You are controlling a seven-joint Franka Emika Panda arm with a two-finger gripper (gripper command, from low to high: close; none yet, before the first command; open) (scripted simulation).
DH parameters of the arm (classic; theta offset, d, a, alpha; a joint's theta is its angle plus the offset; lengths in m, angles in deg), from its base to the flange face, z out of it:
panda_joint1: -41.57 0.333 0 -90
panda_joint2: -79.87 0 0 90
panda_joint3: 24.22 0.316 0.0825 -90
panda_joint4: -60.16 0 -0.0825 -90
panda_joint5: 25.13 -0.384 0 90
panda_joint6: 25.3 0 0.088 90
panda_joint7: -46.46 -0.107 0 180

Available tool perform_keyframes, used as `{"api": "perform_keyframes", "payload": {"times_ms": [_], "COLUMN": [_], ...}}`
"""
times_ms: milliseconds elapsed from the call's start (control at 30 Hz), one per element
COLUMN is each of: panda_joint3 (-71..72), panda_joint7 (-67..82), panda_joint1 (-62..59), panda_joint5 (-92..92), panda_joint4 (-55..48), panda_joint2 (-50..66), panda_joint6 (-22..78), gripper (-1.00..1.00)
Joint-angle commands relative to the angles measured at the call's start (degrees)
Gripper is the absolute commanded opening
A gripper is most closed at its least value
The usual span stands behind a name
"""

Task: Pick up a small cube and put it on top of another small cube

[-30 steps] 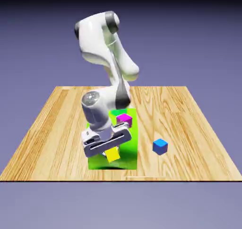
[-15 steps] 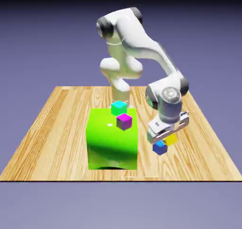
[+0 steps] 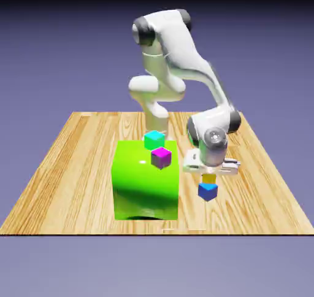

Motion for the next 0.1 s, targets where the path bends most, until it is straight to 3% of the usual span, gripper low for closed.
{"api": "perform_keyframes", "payload": {"times_ms": [0,67], "panda_joint3": [0.0,0.2], "panda_joint7": [-0.1,0.1], "panda_joint1": [0.0,-0.5], "panda_joint5": [0.2,-0.2], "panda_joint4": [0.0,-1.1], "panda_joint2": [0.0,-1.4], "panda_joint6": [0.0,2.5], "gripper": [1.00,1.00]}}
